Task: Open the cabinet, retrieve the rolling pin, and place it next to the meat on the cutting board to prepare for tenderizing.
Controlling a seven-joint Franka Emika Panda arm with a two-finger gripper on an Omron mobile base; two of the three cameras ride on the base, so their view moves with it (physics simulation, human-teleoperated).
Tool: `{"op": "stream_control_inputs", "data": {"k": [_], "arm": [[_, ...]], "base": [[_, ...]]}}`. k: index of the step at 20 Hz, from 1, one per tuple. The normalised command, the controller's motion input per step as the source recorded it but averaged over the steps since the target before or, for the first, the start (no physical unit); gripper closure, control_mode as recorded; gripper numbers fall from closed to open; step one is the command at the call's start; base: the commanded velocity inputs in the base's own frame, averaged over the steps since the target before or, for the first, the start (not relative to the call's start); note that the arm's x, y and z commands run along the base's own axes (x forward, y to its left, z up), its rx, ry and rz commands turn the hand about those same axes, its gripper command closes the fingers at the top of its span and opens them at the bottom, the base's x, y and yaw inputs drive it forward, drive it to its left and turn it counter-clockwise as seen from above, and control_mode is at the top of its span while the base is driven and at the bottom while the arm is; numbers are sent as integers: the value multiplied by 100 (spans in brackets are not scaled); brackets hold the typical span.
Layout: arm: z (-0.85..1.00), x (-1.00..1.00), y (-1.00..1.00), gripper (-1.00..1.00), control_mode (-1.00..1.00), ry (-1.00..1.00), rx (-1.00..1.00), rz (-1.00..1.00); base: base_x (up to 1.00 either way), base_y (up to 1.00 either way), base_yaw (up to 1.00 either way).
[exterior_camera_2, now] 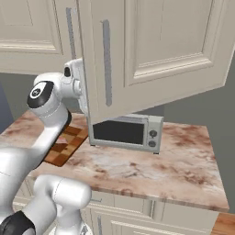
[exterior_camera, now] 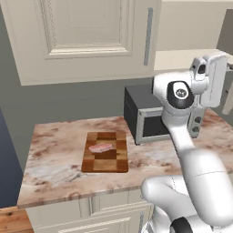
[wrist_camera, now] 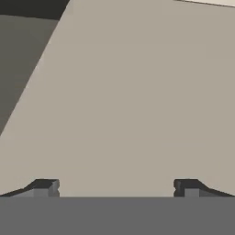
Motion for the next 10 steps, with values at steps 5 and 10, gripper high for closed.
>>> {"op": "stream_control_inputs", "data": {"k": [5,10], "arm": [[21,-77,-91,-100,-100,-10,0,-16],[17,-50,-96,-100,-100,-7,0,-13]], "base": [[0,0,0],[0,0,0]]}}
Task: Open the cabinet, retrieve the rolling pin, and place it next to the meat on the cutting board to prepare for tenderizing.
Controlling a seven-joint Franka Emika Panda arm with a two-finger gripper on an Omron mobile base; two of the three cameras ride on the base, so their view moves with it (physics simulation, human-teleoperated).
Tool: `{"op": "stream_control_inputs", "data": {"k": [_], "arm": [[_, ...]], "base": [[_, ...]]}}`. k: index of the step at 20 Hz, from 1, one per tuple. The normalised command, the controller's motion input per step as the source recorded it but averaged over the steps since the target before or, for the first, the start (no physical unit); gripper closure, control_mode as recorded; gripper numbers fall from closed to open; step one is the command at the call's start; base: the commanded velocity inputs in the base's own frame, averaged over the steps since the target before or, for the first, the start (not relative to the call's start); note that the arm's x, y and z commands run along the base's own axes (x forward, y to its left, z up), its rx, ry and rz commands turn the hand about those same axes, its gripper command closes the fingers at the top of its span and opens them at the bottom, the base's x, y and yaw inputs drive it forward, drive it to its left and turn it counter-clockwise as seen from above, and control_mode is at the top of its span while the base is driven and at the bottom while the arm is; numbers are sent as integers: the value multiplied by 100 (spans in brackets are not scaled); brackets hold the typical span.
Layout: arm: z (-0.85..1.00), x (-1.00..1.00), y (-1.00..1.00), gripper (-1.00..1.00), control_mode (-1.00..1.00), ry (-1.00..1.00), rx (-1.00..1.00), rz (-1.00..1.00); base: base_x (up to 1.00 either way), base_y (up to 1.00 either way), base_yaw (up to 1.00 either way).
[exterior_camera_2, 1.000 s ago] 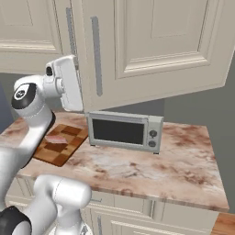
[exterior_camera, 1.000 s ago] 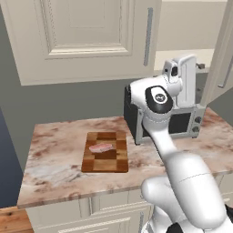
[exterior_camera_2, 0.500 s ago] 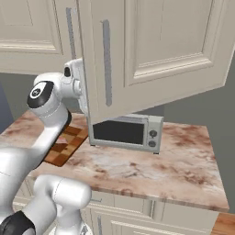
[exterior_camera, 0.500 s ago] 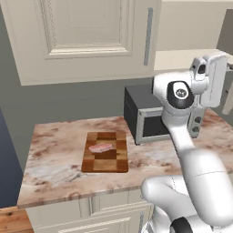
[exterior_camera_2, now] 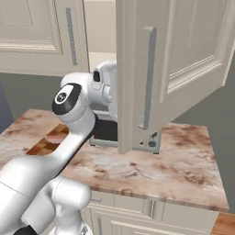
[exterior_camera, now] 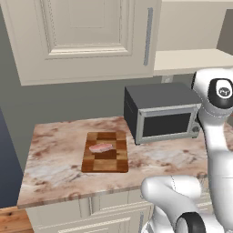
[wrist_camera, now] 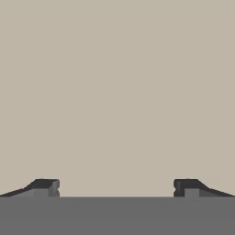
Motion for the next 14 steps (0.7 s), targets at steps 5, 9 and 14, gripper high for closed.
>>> {"op": "stream_control_inputs", "data": {"k": [5,9,14], "arm": [[4,-13,-97,-100,-100,-1,0,-8],[-1,14,-75,-100,-100,0,4,0],[-11,24,-53,-100,-100,0,3,1]], "base": [[0,0,0],[0,0,0],[0,0,0]]}}
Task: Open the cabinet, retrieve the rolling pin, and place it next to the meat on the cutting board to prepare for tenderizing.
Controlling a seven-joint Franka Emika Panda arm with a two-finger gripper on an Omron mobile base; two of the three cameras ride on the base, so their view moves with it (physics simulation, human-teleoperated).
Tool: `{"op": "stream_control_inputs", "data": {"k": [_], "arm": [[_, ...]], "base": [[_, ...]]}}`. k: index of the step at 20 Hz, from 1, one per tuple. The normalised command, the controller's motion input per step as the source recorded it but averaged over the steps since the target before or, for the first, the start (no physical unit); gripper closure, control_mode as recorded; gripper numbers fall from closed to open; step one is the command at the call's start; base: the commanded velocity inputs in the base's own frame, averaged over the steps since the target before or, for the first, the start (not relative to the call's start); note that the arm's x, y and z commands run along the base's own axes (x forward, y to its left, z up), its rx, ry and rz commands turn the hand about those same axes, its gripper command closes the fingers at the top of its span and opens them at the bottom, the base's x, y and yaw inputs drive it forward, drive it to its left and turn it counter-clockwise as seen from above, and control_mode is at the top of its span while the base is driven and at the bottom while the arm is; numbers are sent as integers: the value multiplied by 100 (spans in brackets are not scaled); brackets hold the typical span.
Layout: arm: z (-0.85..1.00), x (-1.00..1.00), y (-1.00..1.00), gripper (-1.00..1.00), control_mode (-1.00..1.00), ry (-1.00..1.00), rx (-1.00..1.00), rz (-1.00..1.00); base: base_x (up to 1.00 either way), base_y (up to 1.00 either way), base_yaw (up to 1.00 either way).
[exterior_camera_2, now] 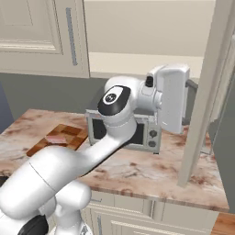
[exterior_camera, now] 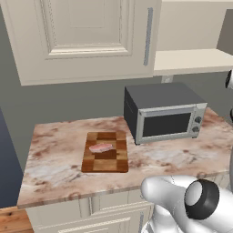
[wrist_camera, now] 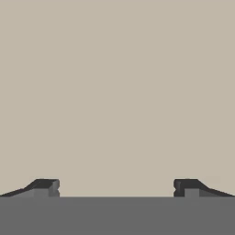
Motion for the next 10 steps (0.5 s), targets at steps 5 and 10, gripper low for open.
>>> {"op": "stream_control_inputs", "data": {"k": [5,10], "arm": [[-7,11,-43,-100,-100,-1,7,3],[0,-48,19,-100,-100,-8,2,10]], "base": [[0,0,0],[0,0,0]]}}
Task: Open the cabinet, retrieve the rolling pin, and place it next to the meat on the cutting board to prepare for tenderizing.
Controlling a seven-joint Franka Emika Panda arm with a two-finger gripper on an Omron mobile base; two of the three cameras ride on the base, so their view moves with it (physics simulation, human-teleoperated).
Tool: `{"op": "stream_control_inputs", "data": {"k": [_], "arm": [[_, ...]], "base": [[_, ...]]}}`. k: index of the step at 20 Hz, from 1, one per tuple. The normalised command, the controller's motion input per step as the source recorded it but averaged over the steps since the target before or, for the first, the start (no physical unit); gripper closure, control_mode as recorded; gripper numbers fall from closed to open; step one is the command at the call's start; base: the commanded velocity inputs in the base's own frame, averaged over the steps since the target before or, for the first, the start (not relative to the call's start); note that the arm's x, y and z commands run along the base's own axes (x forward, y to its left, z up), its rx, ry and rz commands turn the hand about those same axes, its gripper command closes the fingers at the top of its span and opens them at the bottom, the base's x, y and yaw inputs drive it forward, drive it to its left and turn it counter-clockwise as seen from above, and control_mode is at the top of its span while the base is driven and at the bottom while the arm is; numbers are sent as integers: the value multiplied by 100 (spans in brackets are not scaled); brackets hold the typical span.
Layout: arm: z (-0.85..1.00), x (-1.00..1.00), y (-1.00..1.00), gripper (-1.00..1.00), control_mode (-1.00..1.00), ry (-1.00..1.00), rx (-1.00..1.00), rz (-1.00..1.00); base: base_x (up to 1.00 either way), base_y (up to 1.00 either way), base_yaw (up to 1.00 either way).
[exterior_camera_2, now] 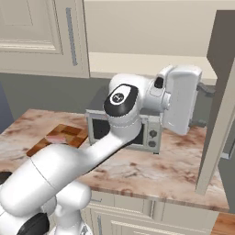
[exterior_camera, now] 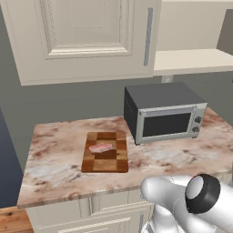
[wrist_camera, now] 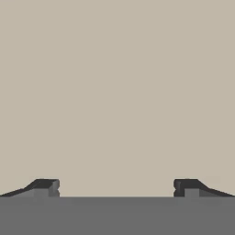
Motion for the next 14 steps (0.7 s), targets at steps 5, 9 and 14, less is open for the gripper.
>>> {"op": "stream_control_inputs", "data": {"k": [5,9,14], "arm": [[1,-62,95,-100,-100,-14,0,7],[0,-44,100,-100,-100,-15,0,9],[0,-32,100,-100,-100,-14,1,9]], "base": [[0,0,0],[0,0,0],[0,0,0]]}}
